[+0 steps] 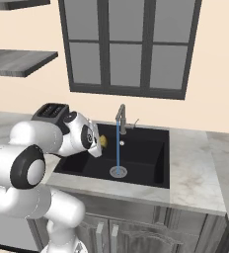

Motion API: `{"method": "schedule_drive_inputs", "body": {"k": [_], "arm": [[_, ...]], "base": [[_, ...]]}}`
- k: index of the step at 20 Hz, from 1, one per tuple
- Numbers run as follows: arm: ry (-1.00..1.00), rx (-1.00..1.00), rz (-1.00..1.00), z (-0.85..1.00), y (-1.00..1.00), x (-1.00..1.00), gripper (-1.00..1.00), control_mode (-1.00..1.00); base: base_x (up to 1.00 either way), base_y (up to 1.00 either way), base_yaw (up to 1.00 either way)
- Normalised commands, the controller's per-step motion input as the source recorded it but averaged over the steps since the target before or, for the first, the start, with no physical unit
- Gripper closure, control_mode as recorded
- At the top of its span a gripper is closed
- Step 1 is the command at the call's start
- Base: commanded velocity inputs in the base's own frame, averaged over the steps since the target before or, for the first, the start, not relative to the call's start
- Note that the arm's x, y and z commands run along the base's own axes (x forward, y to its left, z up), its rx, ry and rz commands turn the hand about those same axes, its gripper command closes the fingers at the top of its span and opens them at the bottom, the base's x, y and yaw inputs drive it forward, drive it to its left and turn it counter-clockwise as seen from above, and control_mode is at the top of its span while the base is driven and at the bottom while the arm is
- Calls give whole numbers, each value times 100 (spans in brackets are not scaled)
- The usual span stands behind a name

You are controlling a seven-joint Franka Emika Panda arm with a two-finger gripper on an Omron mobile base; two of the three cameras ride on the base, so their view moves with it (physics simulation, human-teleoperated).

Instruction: Soak the sponge with water for a few seconds and then drop it inside the sink.

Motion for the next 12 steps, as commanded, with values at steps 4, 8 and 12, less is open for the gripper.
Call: {"method": "schedule_drive_inputs", "body": {"k": [4,8,12], "arm": [[0,0,0,0,-22,1,100,-100],[0,0,0,0,-10,0,100,-100],[0,0,0,0,-1,0,100,-100]], "base": [[0,0,0],[0,0,0],[0,0,0]]}}
